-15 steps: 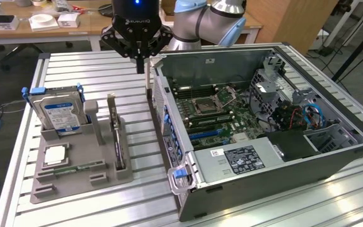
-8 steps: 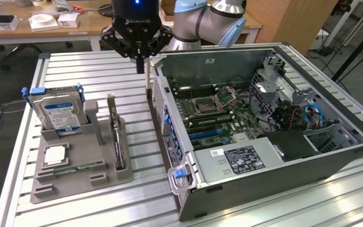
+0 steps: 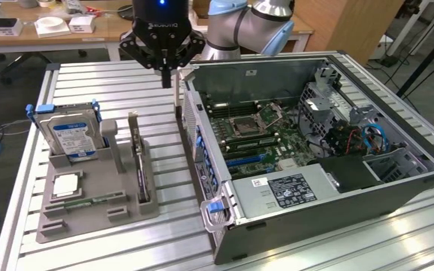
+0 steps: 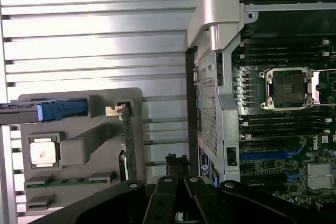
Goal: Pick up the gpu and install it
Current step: 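Reach for the gpu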
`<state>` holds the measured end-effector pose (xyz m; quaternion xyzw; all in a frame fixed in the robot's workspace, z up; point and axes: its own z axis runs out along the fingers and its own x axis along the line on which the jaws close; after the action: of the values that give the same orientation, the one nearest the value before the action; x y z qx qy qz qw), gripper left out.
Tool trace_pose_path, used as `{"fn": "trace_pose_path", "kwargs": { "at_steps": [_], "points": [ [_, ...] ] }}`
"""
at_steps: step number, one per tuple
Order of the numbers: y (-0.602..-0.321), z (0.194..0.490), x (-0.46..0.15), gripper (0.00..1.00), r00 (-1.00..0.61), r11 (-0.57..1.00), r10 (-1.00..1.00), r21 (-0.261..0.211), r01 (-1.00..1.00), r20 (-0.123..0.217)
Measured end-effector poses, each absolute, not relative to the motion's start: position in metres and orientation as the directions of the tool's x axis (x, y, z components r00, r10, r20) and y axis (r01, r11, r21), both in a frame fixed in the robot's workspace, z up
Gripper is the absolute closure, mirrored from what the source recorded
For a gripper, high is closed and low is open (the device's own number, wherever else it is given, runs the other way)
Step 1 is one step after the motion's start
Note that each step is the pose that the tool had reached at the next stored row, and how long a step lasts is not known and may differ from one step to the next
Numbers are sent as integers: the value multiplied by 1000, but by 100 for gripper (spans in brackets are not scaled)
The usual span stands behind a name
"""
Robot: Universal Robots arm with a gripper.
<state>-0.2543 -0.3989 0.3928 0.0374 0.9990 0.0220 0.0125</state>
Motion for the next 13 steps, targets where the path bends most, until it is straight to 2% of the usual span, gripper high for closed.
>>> {"fn": "trace_pose_path", "kwargs": {
  "at_steps": [13],
  "points": [
    [-399, 393, -264, 89, -997, 996, 75, 45, 74, -23]
  ]
}}
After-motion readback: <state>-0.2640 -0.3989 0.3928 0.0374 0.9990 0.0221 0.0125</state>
